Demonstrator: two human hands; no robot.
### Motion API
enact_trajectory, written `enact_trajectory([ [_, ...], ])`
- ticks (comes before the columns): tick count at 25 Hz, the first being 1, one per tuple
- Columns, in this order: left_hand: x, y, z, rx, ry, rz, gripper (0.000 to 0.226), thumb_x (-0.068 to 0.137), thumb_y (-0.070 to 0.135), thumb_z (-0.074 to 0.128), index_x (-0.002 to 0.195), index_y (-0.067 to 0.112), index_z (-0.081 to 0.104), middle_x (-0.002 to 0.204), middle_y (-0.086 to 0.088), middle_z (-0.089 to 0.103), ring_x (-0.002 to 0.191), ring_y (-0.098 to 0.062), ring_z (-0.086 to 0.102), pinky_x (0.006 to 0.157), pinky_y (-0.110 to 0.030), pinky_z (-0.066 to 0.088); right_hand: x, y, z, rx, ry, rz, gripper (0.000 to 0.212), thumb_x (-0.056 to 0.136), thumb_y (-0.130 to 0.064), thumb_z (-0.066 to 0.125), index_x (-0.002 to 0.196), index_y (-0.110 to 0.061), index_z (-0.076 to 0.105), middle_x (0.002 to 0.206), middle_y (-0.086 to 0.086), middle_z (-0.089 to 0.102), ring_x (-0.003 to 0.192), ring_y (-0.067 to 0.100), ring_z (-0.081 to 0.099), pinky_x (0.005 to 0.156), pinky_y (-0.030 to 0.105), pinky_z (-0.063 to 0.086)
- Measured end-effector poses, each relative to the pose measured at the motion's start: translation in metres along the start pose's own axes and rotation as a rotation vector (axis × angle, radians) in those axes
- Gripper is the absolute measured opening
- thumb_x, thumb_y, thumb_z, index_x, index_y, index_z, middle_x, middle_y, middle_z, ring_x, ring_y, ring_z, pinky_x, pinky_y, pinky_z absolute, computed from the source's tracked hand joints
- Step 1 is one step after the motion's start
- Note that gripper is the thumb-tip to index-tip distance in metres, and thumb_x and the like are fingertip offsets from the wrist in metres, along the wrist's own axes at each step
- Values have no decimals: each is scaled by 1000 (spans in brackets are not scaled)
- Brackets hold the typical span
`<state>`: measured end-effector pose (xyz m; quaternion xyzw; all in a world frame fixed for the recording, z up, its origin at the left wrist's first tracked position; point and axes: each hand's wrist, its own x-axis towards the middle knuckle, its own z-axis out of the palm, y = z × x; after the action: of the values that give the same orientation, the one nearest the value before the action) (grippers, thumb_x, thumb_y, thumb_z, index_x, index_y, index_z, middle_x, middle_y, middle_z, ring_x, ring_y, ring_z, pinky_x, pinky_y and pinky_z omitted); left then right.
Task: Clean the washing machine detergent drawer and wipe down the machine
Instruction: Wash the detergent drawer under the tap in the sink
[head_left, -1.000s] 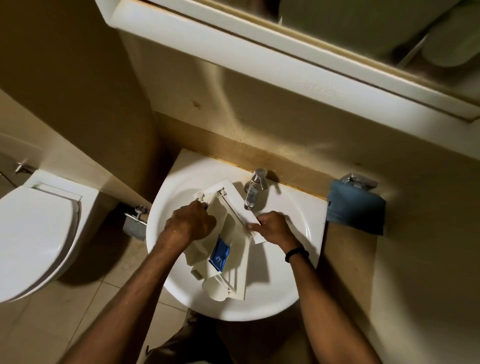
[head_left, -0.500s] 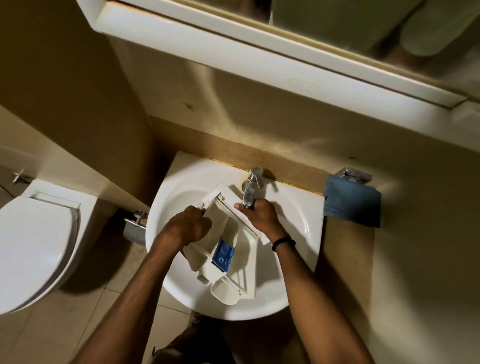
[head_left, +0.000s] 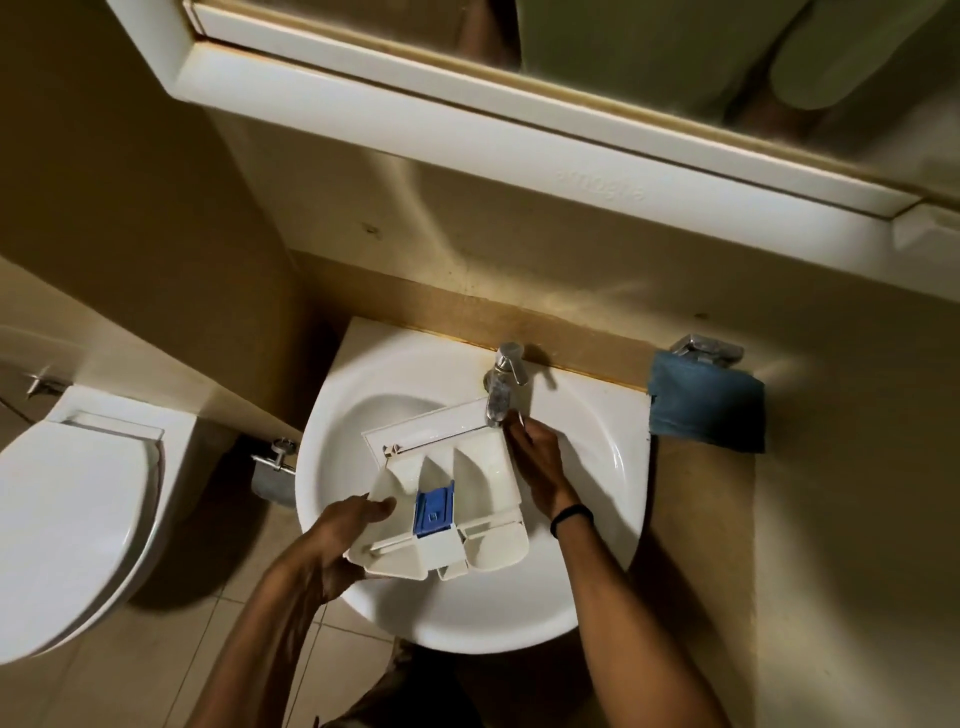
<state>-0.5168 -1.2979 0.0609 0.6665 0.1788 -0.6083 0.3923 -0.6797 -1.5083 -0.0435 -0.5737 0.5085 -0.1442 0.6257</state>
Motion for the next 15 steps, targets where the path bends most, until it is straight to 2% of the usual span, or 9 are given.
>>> enact_trajectory([
  [1, 2, -7, -3, 54, -29, -21, 30, 99, 26, 68, 122, 5, 66, 116, -21, 74, 104, -42, 70, 80, -51, 62, 3, -5, 0, -102, 6, -14, 61, 93, -60, 56, 71, -5, 48, 67, 2, 48, 67, 15, 40, 62, 34, 31],
  [3, 9, -13, -5, 498, 47, 13, 42, 100, 45, 65, 108, 4, 69, 100, -18, 77, 96, -37, 74, 81, -46, 63, 9, -11, 1, -310, -9, -61, 54, 96, -53, 56, 65, -10, 50, 64, 1, 53, 63, 15, 46, 61, 32, 33],
  [5, 21, -5, 5, 988, 329, 176, 55, 100, 56, 56, 106, 3, 68, 95, -15, 77, 91, -33, 76, 84, -41, 61, 15, -12, -1, -486, -56, -108, 55, 93, -52, 54, 69, -3, 59, 67, 10, 61, 66, 20, 54, 60, 32, 34],
  [6, 27, 4, 16, 1083, 433, 319, 58, 101, 58, 51, 118, 4, 65, 107, -17, 76, 100, -35, 73, 89, -42, 58, 18, -13, -3, -545, -74, -124, 57, 91, -53, 53, 73, 0, 62, 70, 14, 64, 69, 22, 57, 60, 33, 35],
  [7, 35, 15, 33, 1044, 445, 486, 62, 102, 59, 48, 135, 7, 58, 120, -19, 70, 112, -38, 68, 96, -43, 54, 20, -13, -5, -579, -82, -140, 56, 92, -51, 56, 76, 2, 65, 74, 17, 68, 71, 25, 60, 62, 34, 37],
  [9, 53, 35, 70, 823, 193, 710, 69, 100, 64, 48, 149, 15, 50, 131, -16, 64, 122, -34, 62, 105, -46, 49, 18, -15, -4, -618, -68, -155, 49, 93, -46, 63, 79, 0, 69, 78, 19, 71, 75, 27, 65, 61, 34, 38],
  [11, 77, 47, 95, 647, 19, 828, 61, 93, 71, 45, 120, 20, 66, 109, -2, 71, 102, -20, 66, 98, -44, 52, 16, -20, 1, -587, -4, -168, 49, 83, -52, 66, 73, -5, 69, 74, 16, 71, 73, 25, 67, 57, 31, 35],
  [13, 98, 48, 105, 468, -16, 808, 54, 88, 72, 46, 82, 21, 61, 75, 11, 61, 75, -11, 56, 81, -35, 50, 15, -30, 4, -572, 74, -180, 43, 74, -55, 67, 72, -12, 67, 75, 10, 73, 75, 20, 68, 58, 27, 36],
  [15, 104, 45, 107, 354, 7, 800, 44, 90, 61, 54, 66, 24, 57, 60, 15, 51, 65, -3, 46, 71, -30, 41, 18, -38, 1, -573, 20, -143, 25, 82, -43, 72, 83, -17, 72, 88, 6, 76, 87, 18, 70, 64, 24, 38],
])
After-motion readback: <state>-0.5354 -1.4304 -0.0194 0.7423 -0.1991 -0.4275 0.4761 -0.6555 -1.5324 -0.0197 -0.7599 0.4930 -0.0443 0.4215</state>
